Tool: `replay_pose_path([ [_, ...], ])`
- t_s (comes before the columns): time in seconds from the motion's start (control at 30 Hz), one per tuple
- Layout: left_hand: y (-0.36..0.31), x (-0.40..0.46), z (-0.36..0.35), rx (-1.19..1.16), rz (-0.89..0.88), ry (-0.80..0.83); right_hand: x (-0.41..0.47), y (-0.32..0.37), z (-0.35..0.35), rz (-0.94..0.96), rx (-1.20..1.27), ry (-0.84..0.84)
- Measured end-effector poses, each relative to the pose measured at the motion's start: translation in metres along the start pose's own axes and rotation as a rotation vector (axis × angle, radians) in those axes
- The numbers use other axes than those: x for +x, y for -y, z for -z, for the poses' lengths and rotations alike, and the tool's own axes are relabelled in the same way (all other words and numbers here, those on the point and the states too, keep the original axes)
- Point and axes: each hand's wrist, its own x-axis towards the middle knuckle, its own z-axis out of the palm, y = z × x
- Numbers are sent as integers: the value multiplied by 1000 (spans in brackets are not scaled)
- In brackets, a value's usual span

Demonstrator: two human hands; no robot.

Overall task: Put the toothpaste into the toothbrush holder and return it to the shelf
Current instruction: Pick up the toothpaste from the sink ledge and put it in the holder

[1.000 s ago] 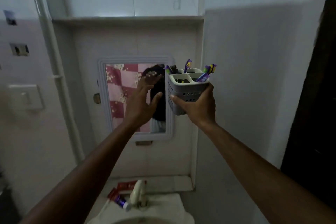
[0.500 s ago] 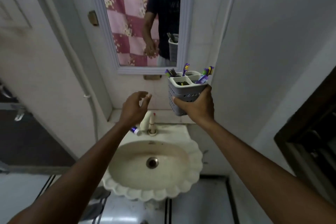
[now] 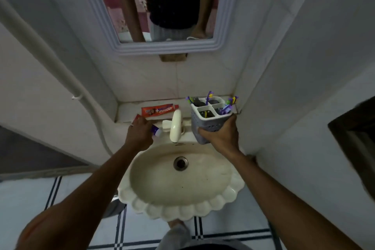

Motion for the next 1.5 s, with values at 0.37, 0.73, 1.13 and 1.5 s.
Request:
replay_pose_path([
  [0.37, 18, 18, -23, 205, -68, -82, 14, -48, -37, -37, 56, 6],
  [0.73, -72, -22, 99, -793, 265, -312, 15, -61, -33, 12, 150, 102],
  [1.13, -184, 28, 132, -189, -211, -110, 23, -66, -22, 16, 190, 171],
  [1.5, -191, 45, 123, -347, -300, -154, 25, -66, -19, -30, 184, 200],
])
